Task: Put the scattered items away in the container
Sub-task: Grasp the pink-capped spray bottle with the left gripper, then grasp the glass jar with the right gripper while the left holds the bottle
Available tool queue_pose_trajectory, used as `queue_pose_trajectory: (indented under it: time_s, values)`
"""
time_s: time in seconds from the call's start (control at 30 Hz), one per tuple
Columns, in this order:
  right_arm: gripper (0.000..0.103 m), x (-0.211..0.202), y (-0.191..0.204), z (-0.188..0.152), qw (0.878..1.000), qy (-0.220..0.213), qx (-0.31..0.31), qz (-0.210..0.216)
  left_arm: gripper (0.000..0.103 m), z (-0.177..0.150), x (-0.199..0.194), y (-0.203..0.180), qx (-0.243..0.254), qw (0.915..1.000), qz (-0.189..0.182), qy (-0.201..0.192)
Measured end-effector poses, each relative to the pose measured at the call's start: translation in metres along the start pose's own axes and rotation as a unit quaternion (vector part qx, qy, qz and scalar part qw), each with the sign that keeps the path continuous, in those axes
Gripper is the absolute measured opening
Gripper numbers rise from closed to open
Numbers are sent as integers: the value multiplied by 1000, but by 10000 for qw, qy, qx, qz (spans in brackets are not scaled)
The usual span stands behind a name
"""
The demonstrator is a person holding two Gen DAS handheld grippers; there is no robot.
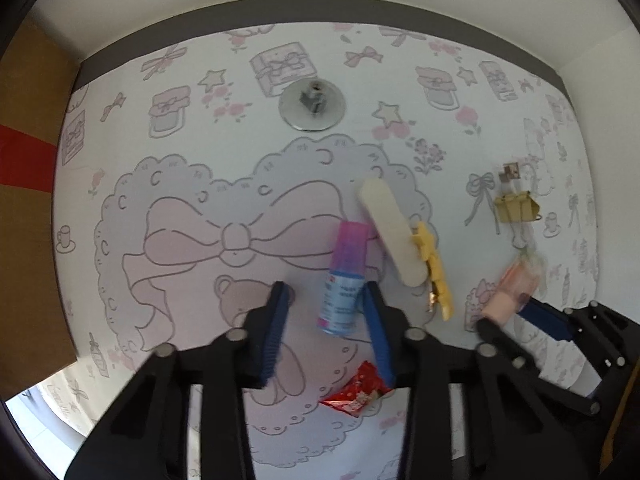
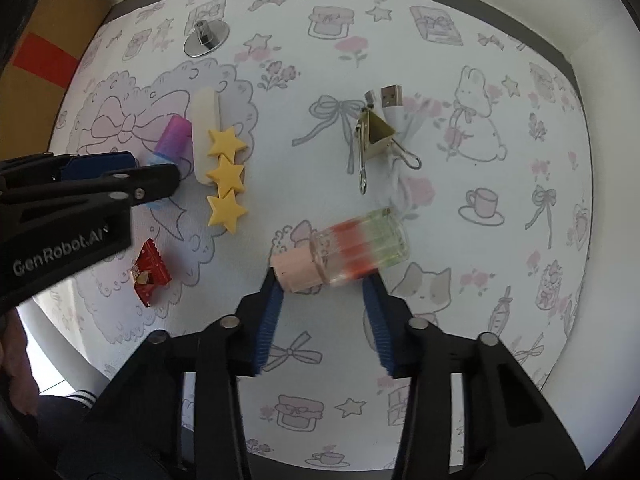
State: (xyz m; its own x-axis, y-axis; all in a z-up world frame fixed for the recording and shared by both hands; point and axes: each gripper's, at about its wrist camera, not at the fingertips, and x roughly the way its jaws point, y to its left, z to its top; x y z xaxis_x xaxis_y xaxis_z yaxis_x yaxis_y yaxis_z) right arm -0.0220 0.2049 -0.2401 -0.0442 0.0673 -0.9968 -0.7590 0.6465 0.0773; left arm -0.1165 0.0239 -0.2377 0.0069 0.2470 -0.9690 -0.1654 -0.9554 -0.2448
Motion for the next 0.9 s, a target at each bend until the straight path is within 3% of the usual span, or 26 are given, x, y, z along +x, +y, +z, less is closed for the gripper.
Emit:
queue_pose_trajectory:
  time_s: [0.07, 0.17, 0.47, 0.9]
  values:
    - [14, 0, -1, 0, 10000, -2, 14, 8, 18, -1, -1, 5, -66, 9999, -99, 26]
    - [9, 0, -3, 0, 9999, 21, 49, 95, 18, -5, -3, 9, -55, 9995, -302, 59]
    - [3, -10, -12, -4, 9988, -141, 254, 395, 18, -25, -23, 11, -9, 9986, -530, -79]
    - [1, -53, -13, 4, 9943, -624, 450, 738, 18, -8, -51, 16, 5, 9971, -646, -412]
